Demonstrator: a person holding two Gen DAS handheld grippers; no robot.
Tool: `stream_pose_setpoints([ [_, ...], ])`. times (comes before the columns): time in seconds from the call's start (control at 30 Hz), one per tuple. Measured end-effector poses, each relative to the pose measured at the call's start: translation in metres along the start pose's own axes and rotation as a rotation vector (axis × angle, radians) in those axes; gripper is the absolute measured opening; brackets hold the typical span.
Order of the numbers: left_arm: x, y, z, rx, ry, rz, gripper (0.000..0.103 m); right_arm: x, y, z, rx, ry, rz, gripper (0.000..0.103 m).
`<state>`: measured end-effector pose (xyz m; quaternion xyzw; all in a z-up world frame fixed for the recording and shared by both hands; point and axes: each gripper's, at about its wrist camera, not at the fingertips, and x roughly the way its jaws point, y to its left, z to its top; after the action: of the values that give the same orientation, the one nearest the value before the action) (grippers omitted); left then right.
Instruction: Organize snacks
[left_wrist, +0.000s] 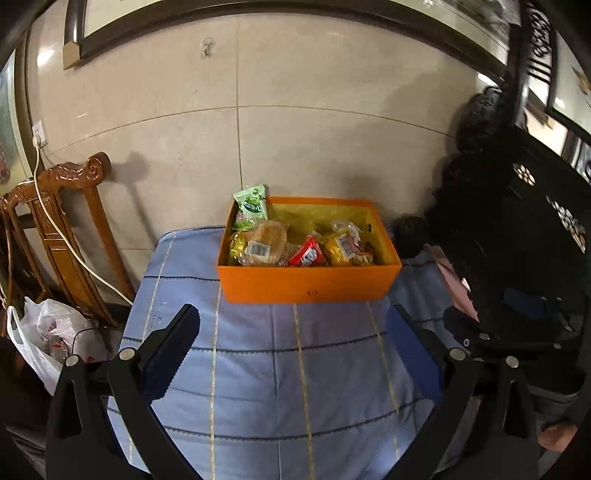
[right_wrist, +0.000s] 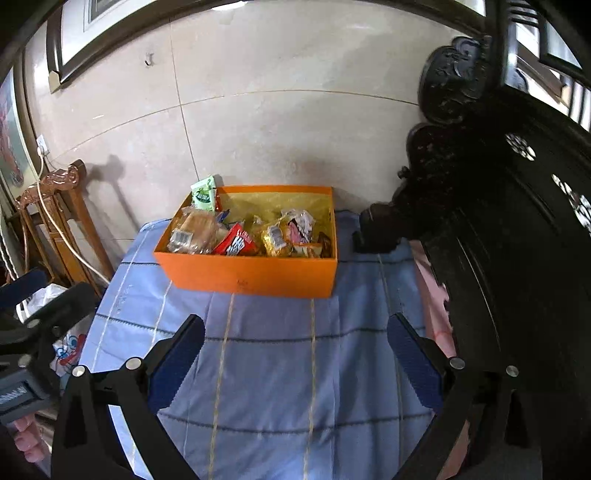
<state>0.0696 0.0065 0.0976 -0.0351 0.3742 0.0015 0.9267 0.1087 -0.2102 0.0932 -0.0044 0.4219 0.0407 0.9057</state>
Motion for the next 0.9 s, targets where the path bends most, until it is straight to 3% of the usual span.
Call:
stream_pose_setpoints([
  [0.3, -0.035, -0.009, -0.019, 0.035, -0.036, 0.028, 0.099, -0.031, -0.005, -0.022, 0.016, -0.036, -0.046, 0.099],
  [0.53, -0.039, -0.004, -0.022, 0.031, -0.032, 0.027, 0.099, -0.043, -0.012, -0.026, 0.038, -0.053, -0.051, 0.099],
  [0.7, -0.042, -0.001, -0.026, 0.03, -0.08, -0.071, 0.099, -0.048, -0.011, -0.025, 0.039, -0.058, -0.029, 0.099],
  [0.8, -0.046, -0.003, -0.026, 0.064, -0.099, -0.029, 0.099, -0.05, -0.01, -0.023, 0.036, -0.067, -0.048, 0.099],
  [0.9, -0.044, 0.002, -0.022, 0.044, -0.067, -0.045, 0.099, -0.053, -0.009, -0.022, 0.034, -0.074, -0.046, 0.099],
])
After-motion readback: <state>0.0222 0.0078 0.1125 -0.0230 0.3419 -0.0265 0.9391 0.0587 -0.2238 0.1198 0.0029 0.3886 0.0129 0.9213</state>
